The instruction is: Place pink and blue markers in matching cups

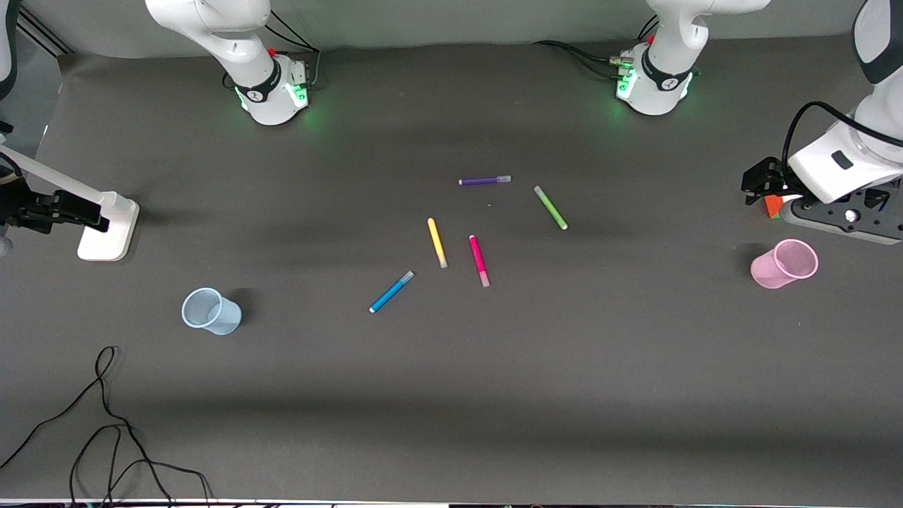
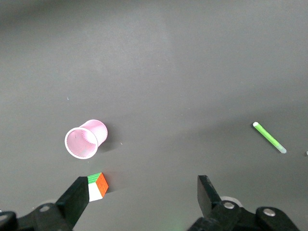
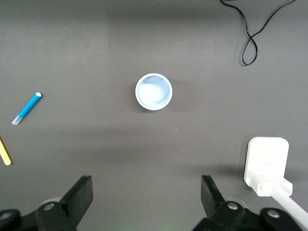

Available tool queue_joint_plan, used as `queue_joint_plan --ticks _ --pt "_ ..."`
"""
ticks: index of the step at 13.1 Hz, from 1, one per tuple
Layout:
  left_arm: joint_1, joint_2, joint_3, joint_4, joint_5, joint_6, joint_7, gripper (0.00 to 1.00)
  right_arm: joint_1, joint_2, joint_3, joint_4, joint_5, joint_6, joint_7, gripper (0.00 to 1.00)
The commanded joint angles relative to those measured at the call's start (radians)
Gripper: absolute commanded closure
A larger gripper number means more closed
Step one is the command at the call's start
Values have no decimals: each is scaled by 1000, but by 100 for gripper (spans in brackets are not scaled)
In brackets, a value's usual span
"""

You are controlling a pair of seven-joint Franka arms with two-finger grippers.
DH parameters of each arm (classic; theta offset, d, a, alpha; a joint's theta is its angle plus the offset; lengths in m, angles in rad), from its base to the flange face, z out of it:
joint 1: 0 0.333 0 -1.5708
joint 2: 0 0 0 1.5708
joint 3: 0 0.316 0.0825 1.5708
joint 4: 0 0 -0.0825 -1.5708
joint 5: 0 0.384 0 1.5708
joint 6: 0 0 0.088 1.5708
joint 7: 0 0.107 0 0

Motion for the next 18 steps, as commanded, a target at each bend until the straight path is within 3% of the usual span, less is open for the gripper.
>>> queue_joint_plan --ticks 1,18 --pt "9 1 -3 9 10 -12 -1 0 11 -9 -9 -6 -17 -3 -16 0" --pt "-6 15 -5 28 -10 -15 0 0 45 -14 -1 -29 -9 -13 44 0"
